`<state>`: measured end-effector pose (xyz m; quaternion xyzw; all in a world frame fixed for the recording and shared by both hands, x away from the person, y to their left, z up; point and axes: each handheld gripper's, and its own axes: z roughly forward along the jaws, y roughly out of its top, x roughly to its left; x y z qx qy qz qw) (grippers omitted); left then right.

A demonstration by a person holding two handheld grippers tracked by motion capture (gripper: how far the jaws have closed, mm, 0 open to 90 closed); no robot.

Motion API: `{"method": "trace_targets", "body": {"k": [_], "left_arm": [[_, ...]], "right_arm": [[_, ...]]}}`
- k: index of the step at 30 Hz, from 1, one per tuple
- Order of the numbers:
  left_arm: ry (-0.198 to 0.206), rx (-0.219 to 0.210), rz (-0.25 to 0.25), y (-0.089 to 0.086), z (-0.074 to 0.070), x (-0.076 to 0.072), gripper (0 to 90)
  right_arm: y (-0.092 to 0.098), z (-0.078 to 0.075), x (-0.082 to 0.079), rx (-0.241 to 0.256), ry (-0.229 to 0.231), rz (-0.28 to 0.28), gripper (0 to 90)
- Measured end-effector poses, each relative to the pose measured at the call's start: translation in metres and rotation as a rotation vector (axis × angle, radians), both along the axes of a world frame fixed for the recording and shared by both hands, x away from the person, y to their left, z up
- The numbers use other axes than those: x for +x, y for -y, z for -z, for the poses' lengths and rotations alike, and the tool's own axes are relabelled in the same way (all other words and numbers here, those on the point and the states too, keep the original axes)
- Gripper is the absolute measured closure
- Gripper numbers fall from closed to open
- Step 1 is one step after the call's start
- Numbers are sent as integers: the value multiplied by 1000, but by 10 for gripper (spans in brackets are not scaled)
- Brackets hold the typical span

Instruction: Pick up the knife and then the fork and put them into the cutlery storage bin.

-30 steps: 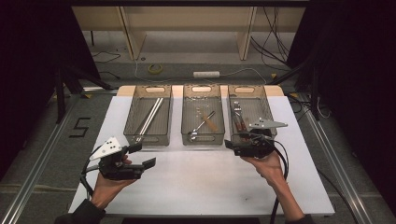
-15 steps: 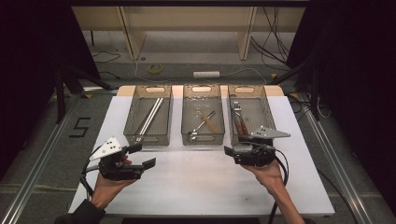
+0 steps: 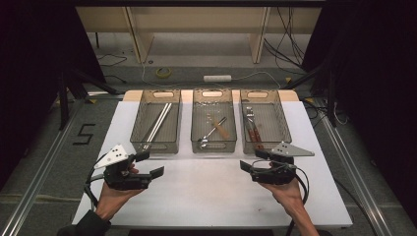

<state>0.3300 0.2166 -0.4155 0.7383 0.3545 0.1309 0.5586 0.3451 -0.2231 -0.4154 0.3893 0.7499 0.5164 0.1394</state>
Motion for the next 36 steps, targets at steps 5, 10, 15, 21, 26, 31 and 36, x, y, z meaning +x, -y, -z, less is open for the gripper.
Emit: {"method": "trace_targets", "body": {"k": [5, 10, 15, 21, 26, 31, 36], "left_arm": [[-1, 5, 5, 0, 0, 0, 166], [-3, 1, 3, 1, 0, 1, 166], [-7, 5, 7, 0, 0, 1, 164], [-12, 6, 10, 1, 1, 1, 164], [-15, 7, 12, 1, 1, 1, 164], [-16, 7, 13, 1, 1, 1, 164], [-17, 10, 15, 2, 1, 1, 164]], "right_arm": [[5, 5, -6, 3, -7, 3, 237], [10, 10, -9, 7, -9, 14, 235], [13, 13, -14, 7, -14, 16, 233], [14, 19, -18, 5, -20, 14, 230], [15, 20, -19, 0, -18, 20, 227], [16, 19, -19, 5, -12, 25, 227], [17, 19, -19, 5, -6, 29, 227]]}}
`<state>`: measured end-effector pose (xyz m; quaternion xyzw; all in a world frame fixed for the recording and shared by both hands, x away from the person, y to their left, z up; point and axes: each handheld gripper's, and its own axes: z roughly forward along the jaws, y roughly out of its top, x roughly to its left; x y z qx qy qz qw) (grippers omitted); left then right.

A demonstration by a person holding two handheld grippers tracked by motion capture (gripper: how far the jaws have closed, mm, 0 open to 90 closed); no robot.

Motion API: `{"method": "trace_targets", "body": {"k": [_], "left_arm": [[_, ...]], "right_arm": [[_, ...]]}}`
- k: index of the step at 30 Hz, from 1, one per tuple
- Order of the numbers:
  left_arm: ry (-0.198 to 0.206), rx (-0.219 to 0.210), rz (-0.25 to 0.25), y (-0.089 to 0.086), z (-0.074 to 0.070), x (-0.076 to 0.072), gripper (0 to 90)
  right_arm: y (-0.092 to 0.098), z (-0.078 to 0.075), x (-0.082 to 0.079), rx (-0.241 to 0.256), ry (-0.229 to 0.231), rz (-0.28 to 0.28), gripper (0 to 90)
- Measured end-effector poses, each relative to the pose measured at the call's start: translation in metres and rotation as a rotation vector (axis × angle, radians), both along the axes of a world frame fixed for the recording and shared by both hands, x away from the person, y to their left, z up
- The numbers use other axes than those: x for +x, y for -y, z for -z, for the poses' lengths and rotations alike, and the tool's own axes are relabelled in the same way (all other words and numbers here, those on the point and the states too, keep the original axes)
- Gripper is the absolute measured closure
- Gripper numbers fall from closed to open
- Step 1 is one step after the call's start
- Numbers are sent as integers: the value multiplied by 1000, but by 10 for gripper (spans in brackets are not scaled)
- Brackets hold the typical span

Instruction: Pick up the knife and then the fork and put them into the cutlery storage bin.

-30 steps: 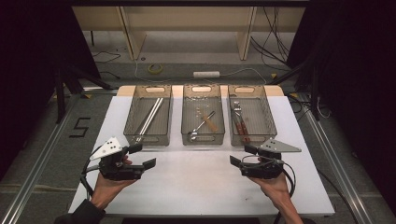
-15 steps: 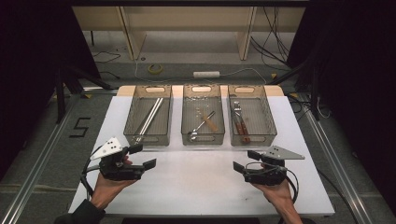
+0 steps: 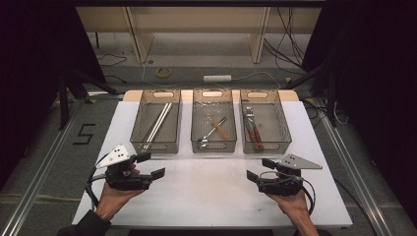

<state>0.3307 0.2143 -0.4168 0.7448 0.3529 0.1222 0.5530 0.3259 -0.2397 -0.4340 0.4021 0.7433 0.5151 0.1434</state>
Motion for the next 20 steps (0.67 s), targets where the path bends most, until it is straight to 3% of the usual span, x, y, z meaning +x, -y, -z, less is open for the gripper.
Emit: {"method": "trace_targets", "body": {"k": [20], "left_arm": [[2, 7, 4, 0, 0, 0, 164]], "right_arm": [[1, -2, 0, 1, 7, 3, 228]]}}
